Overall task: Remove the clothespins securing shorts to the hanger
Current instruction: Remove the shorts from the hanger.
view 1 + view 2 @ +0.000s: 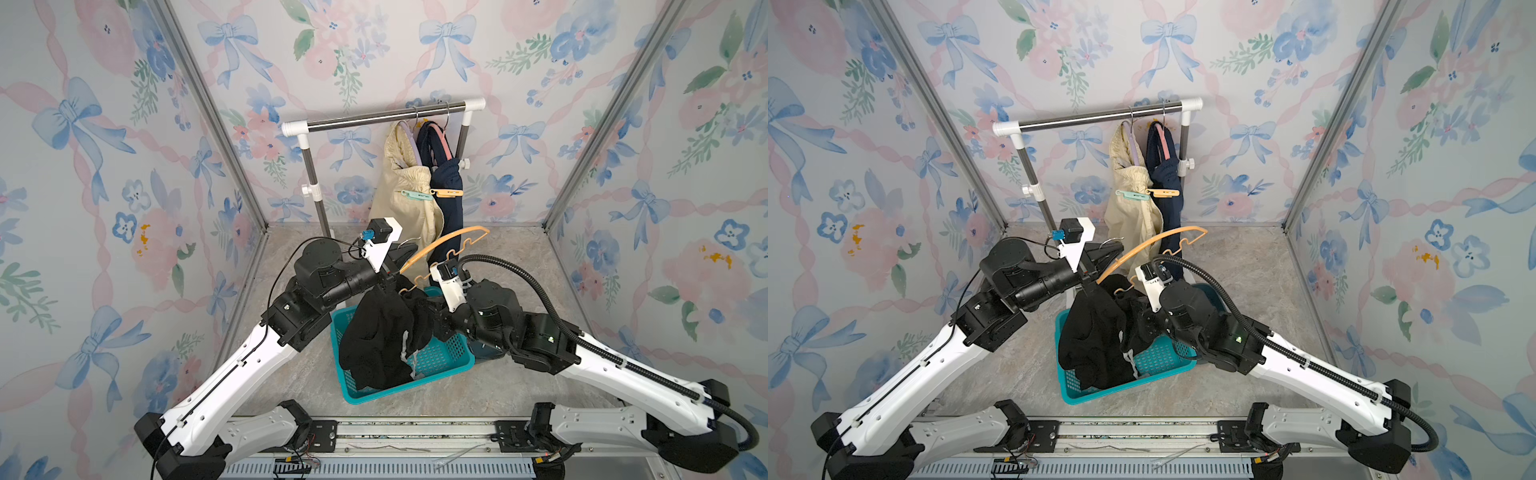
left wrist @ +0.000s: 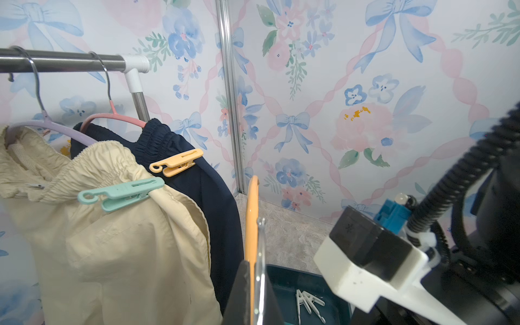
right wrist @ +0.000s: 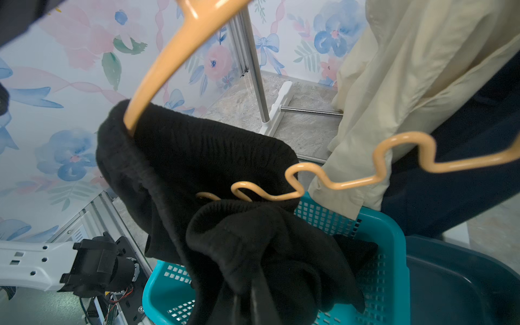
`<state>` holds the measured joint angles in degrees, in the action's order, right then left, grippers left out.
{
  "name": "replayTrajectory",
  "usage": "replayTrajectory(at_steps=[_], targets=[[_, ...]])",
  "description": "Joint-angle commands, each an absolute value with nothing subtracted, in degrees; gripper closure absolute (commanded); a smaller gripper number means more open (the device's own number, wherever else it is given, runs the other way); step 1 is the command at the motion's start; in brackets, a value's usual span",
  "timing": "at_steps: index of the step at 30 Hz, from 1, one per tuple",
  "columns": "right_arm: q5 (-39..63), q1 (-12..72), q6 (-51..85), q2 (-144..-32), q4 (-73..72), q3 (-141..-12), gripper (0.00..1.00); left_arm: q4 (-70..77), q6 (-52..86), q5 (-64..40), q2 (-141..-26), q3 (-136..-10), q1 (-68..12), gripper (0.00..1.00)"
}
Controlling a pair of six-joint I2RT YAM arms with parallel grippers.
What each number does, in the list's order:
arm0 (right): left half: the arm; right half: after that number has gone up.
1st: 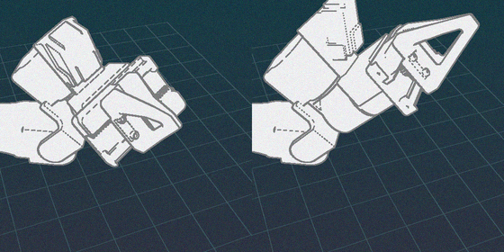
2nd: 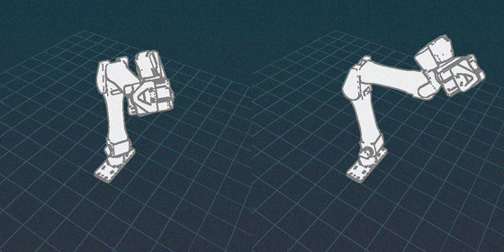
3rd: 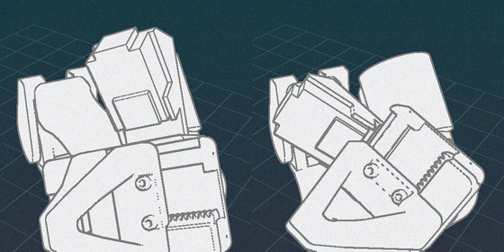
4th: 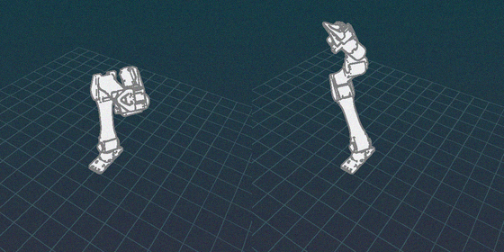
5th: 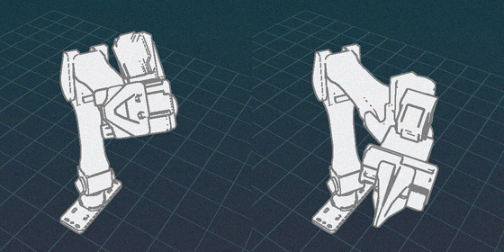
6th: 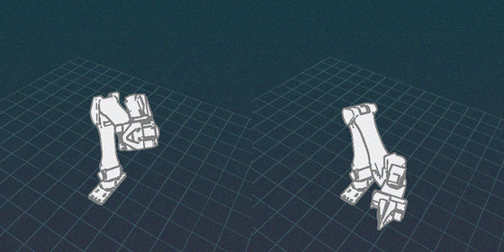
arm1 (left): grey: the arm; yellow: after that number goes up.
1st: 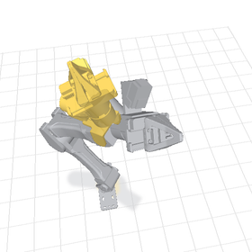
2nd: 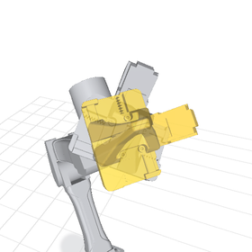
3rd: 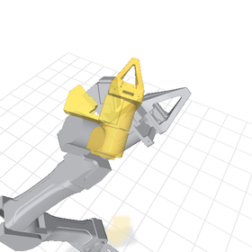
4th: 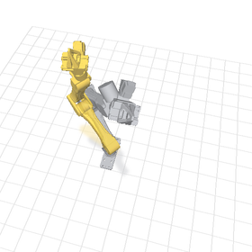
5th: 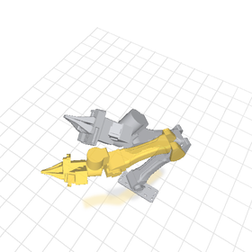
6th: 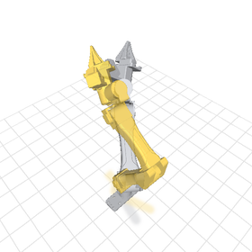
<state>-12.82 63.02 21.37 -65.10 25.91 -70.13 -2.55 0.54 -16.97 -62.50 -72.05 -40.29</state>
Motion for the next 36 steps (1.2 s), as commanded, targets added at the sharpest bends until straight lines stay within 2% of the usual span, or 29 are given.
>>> replayTrajectory(at_steps=[1,13,26,36], targets=[[-11.52,64.96,19.66,-67.35,24.69,-73.39,0.92,4.14,2.06,-18.46,-63.32,-73.77,-39.82,1.00],[-14.37,65.30,19.91,-69.18,26.00,-73.38,0.93,10.99,5.19,-17.67,-64.85,-74.46,-39.11,1.00],[-20.04,57.75,22.78,-58.94,25.36,-65.12,0.92,4.80,3.01,-16.64,-61.43,-74.20,-38.85,1.00],[-12.77,60.03,22.30,-63.75,18.19,-63.08,0.89,-2.63,2.03,-12.52,-58.17,-74.42,-38.85,1.00]])
